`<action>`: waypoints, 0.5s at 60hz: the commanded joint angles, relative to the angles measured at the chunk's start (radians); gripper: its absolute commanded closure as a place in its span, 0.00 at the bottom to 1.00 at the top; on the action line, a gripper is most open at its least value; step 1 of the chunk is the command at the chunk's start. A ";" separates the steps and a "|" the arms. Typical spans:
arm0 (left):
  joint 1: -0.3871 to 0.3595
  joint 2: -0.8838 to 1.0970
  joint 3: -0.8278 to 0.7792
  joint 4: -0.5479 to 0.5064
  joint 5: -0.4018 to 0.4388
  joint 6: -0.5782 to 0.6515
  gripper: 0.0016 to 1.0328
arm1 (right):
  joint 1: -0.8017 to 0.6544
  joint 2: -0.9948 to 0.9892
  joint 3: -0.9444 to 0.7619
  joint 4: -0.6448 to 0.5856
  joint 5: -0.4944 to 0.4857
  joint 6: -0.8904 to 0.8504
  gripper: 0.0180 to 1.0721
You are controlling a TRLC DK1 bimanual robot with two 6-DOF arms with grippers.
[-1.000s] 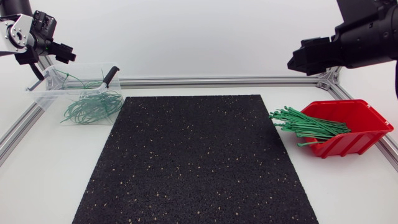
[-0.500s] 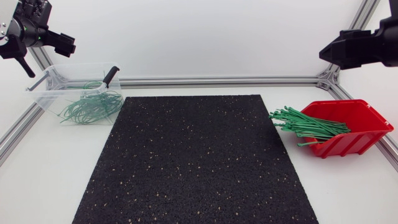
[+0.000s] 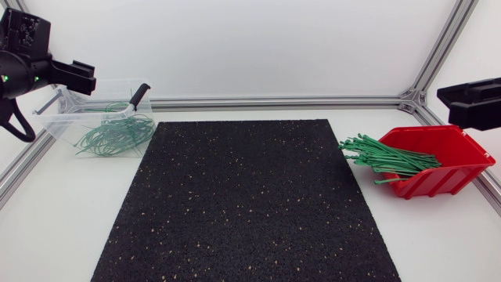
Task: Take a green cable tie from the red box, thread the tail through the head to close it, then place it in the transparent bin on the left.
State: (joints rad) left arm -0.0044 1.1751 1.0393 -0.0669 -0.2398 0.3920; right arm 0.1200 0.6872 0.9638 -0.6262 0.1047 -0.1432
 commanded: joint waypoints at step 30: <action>-0.052 -0.381 -0.420 0.130 0.007 -0.079 0.04 | -0.103 -0.344 -0.335 0.181 -0.031 -0.061 0.42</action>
State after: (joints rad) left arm -0.0452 0.8440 0.6769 0.0429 -0.2398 0.3359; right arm 0.0292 0.3893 0.6769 -0.4774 0.0750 -0.1875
